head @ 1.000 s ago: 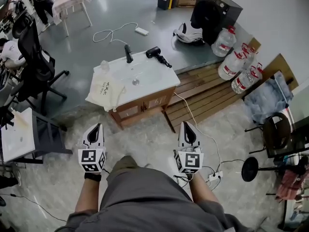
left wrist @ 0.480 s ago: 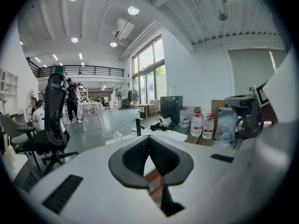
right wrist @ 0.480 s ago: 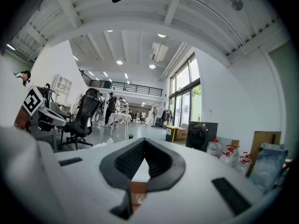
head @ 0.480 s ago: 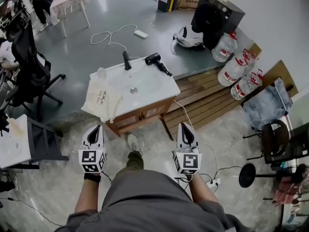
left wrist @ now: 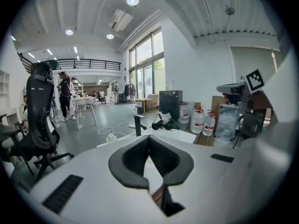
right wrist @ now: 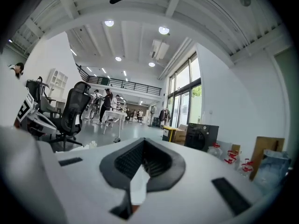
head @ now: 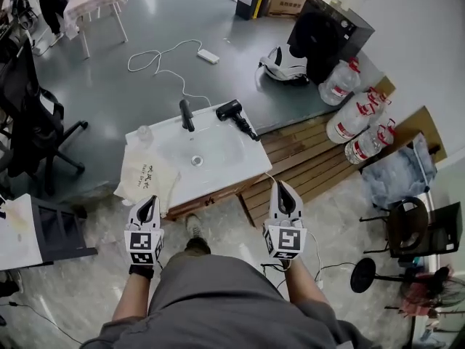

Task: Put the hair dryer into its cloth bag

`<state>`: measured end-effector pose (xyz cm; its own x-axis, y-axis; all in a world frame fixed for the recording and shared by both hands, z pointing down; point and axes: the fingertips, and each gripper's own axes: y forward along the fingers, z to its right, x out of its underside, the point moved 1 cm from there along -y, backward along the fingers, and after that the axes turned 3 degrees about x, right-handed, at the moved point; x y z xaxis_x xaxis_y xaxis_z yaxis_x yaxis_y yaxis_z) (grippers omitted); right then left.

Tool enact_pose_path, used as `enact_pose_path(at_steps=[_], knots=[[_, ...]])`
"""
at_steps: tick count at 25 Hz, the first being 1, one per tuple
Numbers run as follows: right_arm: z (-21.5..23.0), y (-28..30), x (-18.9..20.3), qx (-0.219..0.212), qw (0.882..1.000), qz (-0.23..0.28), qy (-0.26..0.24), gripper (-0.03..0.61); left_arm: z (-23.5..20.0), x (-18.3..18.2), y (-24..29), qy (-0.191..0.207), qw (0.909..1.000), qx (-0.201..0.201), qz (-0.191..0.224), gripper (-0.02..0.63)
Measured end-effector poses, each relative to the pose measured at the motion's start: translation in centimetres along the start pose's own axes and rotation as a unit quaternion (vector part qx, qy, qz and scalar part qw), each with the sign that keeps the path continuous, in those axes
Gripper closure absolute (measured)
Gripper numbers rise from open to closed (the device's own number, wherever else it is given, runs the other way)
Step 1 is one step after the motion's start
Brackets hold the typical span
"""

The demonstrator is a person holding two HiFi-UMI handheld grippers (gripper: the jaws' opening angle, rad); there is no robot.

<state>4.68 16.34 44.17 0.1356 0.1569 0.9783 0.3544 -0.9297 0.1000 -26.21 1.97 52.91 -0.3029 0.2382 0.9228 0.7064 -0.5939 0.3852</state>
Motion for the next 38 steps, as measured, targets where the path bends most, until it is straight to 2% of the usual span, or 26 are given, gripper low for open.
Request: enact_pose_path(at_steps=[4,10,16,22,27,29,32,35,38], knots=[[0.3,5.6,-0.9,0.001,1.000,0.000,0.000,0.577,-2.0,-0.4,3.3,-0.006,0.9999,-0.002,-0.016,0.612],[0.3,11.4,-1.5,-0.003,1.000,0.001,0.007,0.577,-4.3,-2.2,6.6,-0.008,0.9998,-0.010,-0.015,0.612],[1.1,15.4,-1.2,-0.037,0.999,-0.004,0.010,0.577,-4.9,-3.3,8.3,-0.014,0.9989,-0.041,-0.019,0.612],[1.9,19.3,-2.3,-0.090,0.996,0.017,-0.002,0.577,-5.8,-4.2,9.0,-0.029,0.9949,-0.095,-0.015,0.613],[3.1,21.1,-2.7,-0.115,0.993,0.020,-0.004,0.577,-5.0,-4.4,9.6,-0.037,0.9930,-0.110,-0.021,0.611],[3.4,21.5,-2.6,-0.120,0.993,0.020,-0.005,0.577,-4.8,-4.1,10.1,-0.036,0.9929,-0.108,-0.035,0.552],[4.1,22.0,-2.2,-0.124,0.992,0.015,-0.004,0.577,-4.6,-2.6,11.3,-0.023,0.9916,-0.098,-0.082,0.427],[4.8,22.2,-1.8,-0.124,0.992,0.010,-0.002,0.577,-4.3,-0.6,12.3,0.022,0.9863,-0.089,-0.137,0.372],[5.7,22.5,-1.4,-0.119,0.993,0.006,0.000,0.577,-3.5,1.7,13.1,0.066,0.9763,-0.077,-0.191,0.350]])
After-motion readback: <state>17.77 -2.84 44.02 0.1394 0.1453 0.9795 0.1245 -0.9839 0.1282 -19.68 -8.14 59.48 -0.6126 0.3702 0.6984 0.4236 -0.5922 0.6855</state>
